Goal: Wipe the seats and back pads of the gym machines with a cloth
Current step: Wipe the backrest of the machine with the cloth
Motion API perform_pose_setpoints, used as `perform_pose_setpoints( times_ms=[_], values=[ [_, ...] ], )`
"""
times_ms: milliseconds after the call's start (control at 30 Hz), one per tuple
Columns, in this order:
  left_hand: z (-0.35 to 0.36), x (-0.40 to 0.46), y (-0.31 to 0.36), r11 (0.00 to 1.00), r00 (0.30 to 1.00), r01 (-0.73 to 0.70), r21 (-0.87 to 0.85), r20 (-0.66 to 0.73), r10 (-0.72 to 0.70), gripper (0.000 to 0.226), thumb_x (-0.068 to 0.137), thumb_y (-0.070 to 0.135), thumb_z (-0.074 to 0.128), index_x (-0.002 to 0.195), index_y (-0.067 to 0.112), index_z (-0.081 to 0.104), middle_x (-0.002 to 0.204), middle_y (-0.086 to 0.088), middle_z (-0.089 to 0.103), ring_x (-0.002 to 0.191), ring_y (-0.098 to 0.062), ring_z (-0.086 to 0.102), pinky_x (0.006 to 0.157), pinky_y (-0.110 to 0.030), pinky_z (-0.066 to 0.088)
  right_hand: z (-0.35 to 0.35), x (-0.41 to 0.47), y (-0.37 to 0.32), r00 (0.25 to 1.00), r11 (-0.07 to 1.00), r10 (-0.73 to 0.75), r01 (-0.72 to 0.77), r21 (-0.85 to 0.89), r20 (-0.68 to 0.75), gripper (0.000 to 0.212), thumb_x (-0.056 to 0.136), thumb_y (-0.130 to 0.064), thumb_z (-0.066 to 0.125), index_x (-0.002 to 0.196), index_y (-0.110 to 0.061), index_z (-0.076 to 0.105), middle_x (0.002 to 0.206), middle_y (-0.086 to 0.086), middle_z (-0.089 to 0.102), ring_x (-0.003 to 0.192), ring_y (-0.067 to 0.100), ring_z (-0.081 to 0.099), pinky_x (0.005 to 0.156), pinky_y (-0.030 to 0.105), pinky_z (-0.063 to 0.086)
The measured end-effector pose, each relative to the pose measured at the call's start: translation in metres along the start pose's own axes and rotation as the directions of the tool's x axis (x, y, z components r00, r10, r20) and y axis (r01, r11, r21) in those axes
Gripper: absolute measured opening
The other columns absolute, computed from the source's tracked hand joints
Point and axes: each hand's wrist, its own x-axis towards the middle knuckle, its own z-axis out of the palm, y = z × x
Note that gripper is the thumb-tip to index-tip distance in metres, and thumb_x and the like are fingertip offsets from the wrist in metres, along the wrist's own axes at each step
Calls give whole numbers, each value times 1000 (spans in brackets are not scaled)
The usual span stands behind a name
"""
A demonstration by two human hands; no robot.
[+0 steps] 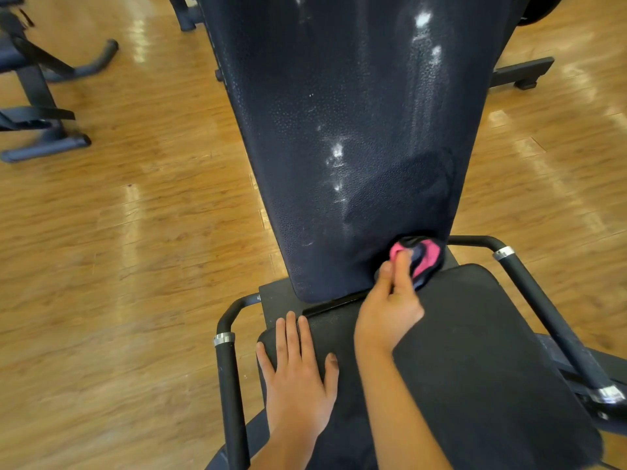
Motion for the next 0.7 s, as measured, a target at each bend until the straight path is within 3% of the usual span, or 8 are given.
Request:
perform_pose_setpoints(
  times_ms=[100, 200, 267, 367, 467, 533, 600, 700],
  values=[
    [1, 0, 0, 1000, 1000, -6, 4, -6, 6, 75, 98, 53, 34, 156, 6, 37, 165, -13, 33, 153, -31, 29, 116, -63, 21, -9, -29, 9, 994, 999, -29, 26, 34, 103, 39, 97, -43, 49, 131, -29, 63, 103, 5, 76, 86, 14, 70, 78, 24, 53],
    [0, 0, 0, 1000, 1000, -5, 7, 5, 5, 76, 98, 53, 34, 157, 6, 35, 165, -12, 31, 154, -31, 27, 117, -63, 20, -20, -9, -3, 994, 990, 66, -54, 127, -88, 33, 97, -23, 58, 130, -27, 64, 113, -16, 69, 92, -15, 60, 81, 3, 41],
    [1, -2, -1, 1000, 1000, -1, 16, -21, 1, 76, 98, 53, 35, 157, 7, 34, 166, -12, 31, 154, -31, 26, 117, -63, 20, -26, 21, -13, 947, 965, 209, -158, 211, -243, 33, 95, -23, 57, 127, -26, 66, 121, -9, 69, 105, -4, 61, 88, 6, 41],
    [-4, 0, 1, 1000, 1000, 6, -16, 26, -6, 75, 99, 53, 33, 157, 7, 35, 165, -12, 32, 154, -30, 27, 118, -62, 19, -19, 40, -28, 902, 935, 283, -184, 304, -327, 35, 94, -28, 54, 127, -26, 66, 121, -6, 69, 109, 9, 64, 96, 18, 46],
    [-3, -3, -2, 999, 998, -1, -39, 56, 4, 66, 104, 44, 25, 156, 4, 38, 165, -15, 31, 153, -34, 29, 116, -64, 21, 9, 6, -46, 945, 953, 214, -147, 267, -246, 32, 95, -23, 59, 126, -24, 67, 112, 7, 73, 96, 26, 67, 83, 18, 42],
    [9, -4, -8, 1000, 997, -20, -16, 72, 21, 66, 103, 40, 41, 161, 11, 30, 170, -9, 20, 157, -30, 20, 120, -64, 17, 26, -32, -55, 966, 950, 199, -149, 274, -164, 28, 94, -20, 63, 121, -23, 70, 97, 14, 75, 81, 30, 67, 71, 14, 40],
    [-1, 3, -1, 999, 996, 7, -47, 84, -3, 73, 99, 47, 39, 164, 25, 12, 171, -1, 17, 157, -26, 21, 123, -64, 12, 34, -65, -53, 977, 949, 184, -149, 278, -104, 22, 88, -11, 70, 108, -19, 76, 78, 15, 75, 69, 18, 61, 61, -3, 34],
    [-47, 27, 33, 958, 986, 74, -276, 164, -29, 64, 100, 47, 19, 159, 50, -5, 170, 19, 5, 157, -25, 12, 122, -64, -4, 20, -83, -43, 991, 969, 132, -131, 207, 9, 24, 88, -9, 71, 101, -29, 77, 69, -1, 72, 63, -7, 57, 54, -6, 32]
  ],
)
